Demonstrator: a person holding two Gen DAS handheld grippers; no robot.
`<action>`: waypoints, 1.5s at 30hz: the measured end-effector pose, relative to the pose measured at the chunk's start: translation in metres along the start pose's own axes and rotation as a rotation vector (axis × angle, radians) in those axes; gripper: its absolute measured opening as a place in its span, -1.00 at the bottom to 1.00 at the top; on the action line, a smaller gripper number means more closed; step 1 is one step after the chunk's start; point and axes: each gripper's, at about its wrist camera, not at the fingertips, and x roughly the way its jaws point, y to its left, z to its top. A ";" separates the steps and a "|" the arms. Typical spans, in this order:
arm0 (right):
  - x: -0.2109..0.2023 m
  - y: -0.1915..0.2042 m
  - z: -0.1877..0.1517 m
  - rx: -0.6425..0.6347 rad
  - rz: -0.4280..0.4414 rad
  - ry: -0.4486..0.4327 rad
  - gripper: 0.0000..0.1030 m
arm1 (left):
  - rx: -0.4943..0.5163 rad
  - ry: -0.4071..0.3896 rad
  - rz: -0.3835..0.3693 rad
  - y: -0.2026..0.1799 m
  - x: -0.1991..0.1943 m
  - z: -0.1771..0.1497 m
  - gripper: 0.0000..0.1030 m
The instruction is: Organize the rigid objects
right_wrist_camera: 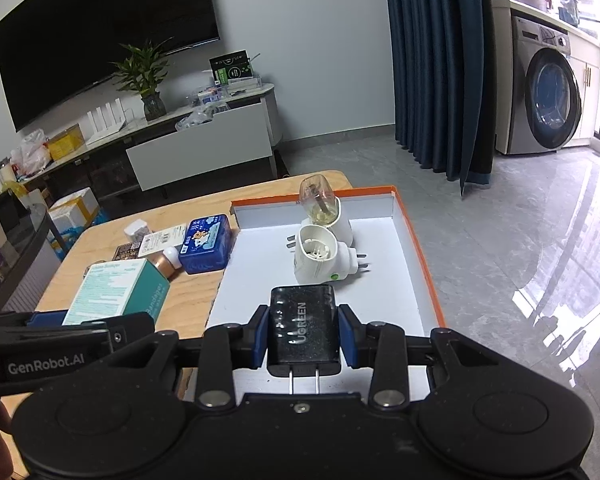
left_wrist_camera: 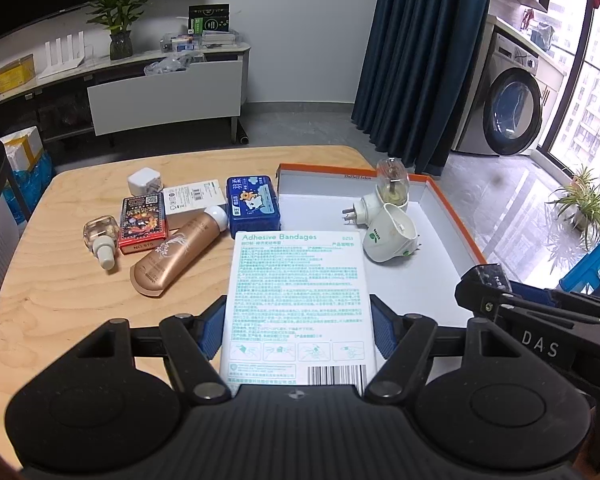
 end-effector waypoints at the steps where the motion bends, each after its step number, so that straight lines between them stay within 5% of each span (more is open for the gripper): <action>1: 0.001 0.001 0.000 -0.007 -0.005 0.001 -0.15 | -0.001 0.001 -0.002 0.000 0.001 0.000 0.39; 45: 0.017 0.010 0.006 -0.116 -0.085 0.041 -0.15 | 0.003 0.021 -0.030 -0.002 0.010 -0.004 0.39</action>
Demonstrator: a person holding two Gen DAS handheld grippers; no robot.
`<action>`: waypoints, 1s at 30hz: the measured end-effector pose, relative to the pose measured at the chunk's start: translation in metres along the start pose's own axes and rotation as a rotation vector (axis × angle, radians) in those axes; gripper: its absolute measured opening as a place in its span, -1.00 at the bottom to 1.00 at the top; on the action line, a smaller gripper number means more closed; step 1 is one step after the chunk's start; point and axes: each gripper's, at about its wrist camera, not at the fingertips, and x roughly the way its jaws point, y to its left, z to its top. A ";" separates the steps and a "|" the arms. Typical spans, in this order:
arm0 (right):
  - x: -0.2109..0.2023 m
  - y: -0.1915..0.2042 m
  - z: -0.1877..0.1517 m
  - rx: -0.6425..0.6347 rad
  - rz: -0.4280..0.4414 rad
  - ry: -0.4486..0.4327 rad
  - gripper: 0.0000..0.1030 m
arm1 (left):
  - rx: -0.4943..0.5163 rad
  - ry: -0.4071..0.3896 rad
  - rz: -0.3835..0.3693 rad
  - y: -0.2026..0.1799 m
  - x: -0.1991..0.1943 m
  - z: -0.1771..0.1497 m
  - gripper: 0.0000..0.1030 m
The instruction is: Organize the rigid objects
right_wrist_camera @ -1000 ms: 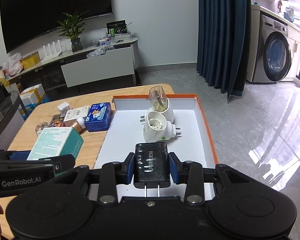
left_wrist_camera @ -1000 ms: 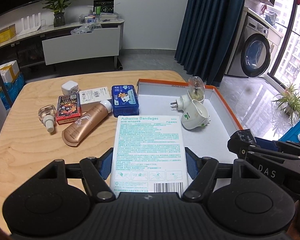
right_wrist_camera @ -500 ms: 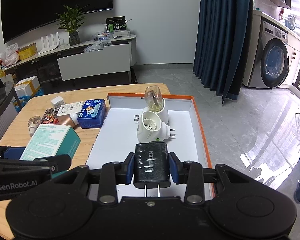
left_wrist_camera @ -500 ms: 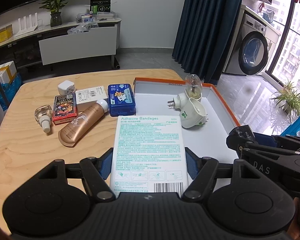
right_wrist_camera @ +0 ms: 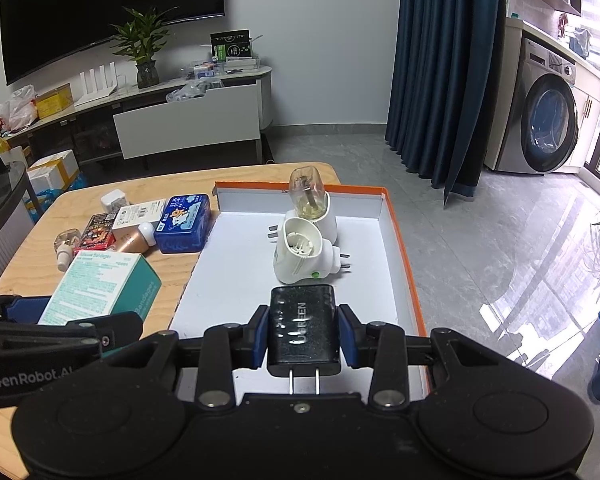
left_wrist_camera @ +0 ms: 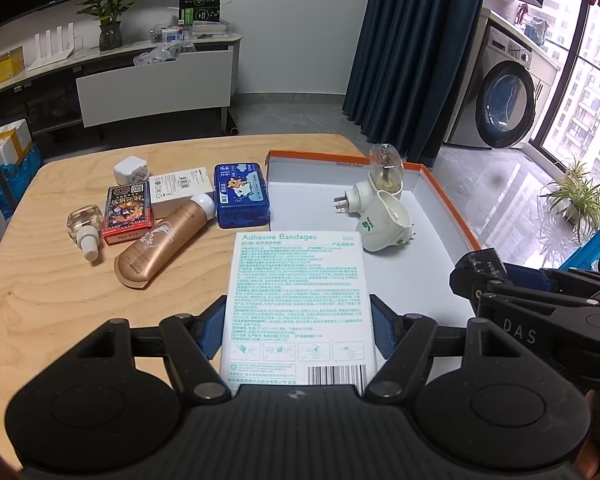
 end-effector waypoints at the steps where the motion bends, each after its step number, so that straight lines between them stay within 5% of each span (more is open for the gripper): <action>1: 0.000 0.001 -0.001 -0.001 0.001 0.001 -0.15 | 0.001 0.000 -0.001 0.000 0.000 0.000 0.39; 30: 0.003 0.004 -0.004 -0.009 0.008 0.013 -0.14 | -0.001 0.003 -0.007 0.001 0.000 -0.001 0.39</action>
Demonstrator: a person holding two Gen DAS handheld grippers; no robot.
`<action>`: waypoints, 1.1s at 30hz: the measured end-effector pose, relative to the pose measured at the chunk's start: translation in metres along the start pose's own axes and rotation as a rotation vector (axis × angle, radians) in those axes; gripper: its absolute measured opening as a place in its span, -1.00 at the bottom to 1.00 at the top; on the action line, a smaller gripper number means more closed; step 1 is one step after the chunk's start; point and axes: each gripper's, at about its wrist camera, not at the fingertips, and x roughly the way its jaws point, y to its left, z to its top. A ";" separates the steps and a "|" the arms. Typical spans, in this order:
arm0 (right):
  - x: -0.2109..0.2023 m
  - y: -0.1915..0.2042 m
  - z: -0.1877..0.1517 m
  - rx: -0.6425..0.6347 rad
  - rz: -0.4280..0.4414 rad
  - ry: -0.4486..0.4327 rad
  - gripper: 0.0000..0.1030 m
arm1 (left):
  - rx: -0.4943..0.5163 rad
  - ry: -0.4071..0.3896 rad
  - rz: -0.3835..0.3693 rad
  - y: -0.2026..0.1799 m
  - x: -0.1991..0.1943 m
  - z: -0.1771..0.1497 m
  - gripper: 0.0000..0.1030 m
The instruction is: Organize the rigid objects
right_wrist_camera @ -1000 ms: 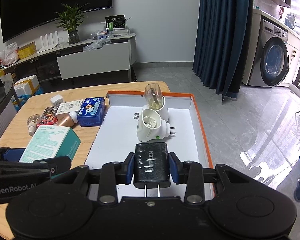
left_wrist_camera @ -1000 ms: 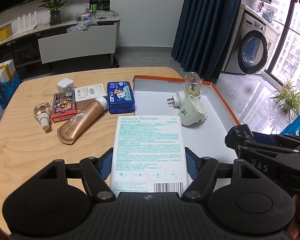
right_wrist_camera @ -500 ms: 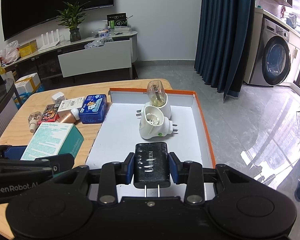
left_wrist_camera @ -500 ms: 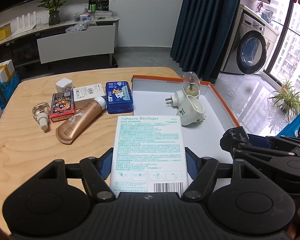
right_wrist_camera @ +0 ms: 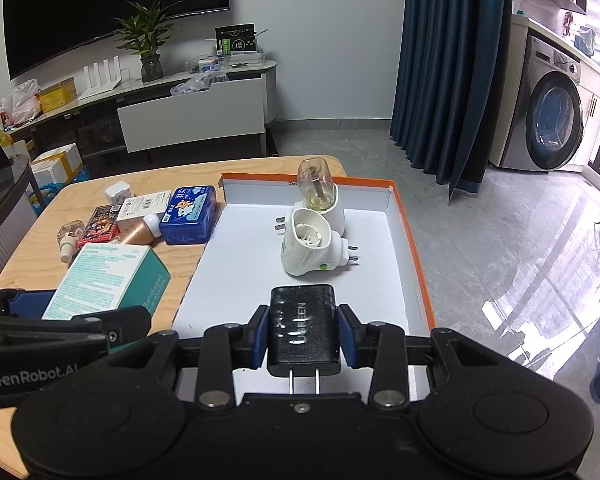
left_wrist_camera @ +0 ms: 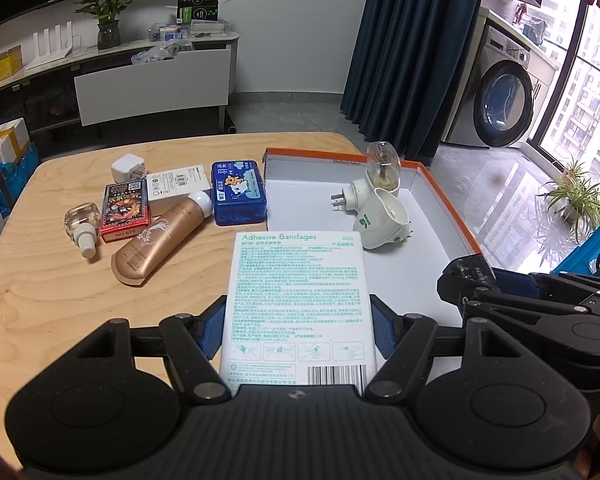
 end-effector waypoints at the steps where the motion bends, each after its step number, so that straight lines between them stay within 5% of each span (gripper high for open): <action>1: 0.000 0.000 0.000 0.000 0.000 0.001 -0.15 | -0.001 0.001 -0.001 0.000 0.000 0.000 0.39; 33: 0.002 0.004 -0.002 -0.009 -0.001 0.006 -0.14 | 0.001 0.002 0.000 0.000 0.001 -0.001 0.39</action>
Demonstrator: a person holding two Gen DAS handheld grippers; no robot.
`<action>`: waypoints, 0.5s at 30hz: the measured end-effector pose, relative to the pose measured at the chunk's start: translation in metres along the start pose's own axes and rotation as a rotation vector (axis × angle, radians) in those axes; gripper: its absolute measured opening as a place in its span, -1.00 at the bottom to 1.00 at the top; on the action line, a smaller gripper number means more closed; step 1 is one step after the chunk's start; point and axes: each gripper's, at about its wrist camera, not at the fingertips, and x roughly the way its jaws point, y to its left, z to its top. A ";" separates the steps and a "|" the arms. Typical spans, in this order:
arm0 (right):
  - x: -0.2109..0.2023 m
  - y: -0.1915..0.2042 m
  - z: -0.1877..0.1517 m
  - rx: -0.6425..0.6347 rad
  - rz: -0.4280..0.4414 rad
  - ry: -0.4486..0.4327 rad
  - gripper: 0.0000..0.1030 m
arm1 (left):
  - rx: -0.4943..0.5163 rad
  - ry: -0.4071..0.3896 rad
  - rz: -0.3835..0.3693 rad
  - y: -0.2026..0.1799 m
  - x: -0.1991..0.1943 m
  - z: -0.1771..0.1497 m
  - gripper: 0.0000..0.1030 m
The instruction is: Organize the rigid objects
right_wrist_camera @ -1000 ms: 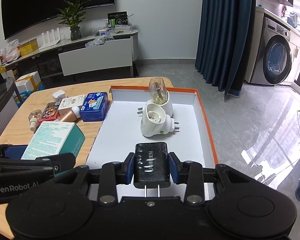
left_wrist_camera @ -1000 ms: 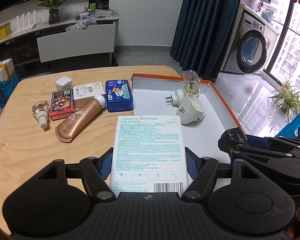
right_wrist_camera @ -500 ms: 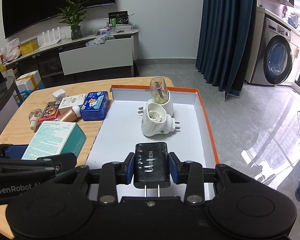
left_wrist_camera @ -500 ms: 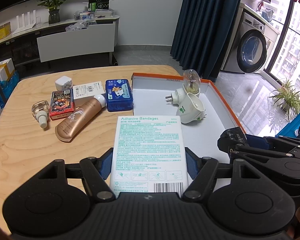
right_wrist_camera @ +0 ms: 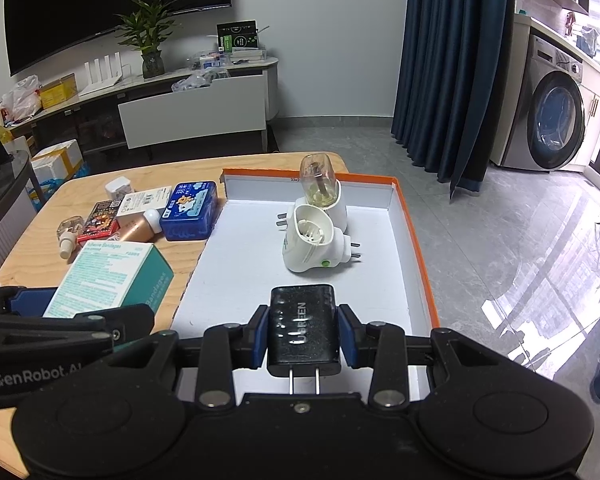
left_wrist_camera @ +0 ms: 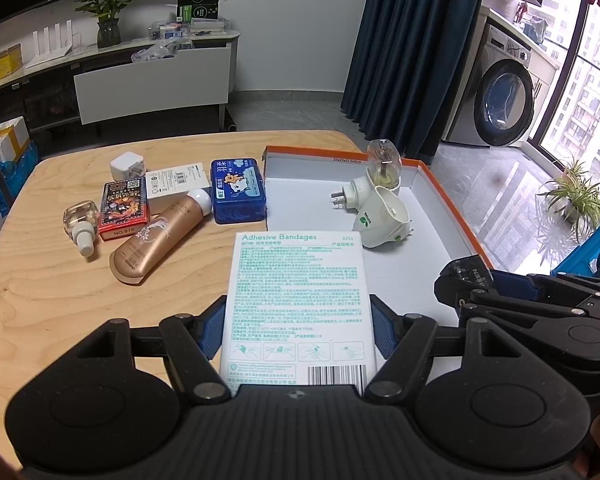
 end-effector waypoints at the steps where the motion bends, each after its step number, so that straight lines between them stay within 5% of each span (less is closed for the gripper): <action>1: 0.000 -0.001 0.000 0.001 0.001 0.000 -0.14 | 0.000 0.000 -0.001 0.000 0.000 0.000 0.39; 15: 0.006 -0.006 0.004 0.007 -0.004 0.006 -0.14 | 0.015 0.000 -0.004 -0.002 0.007 0.007 0.39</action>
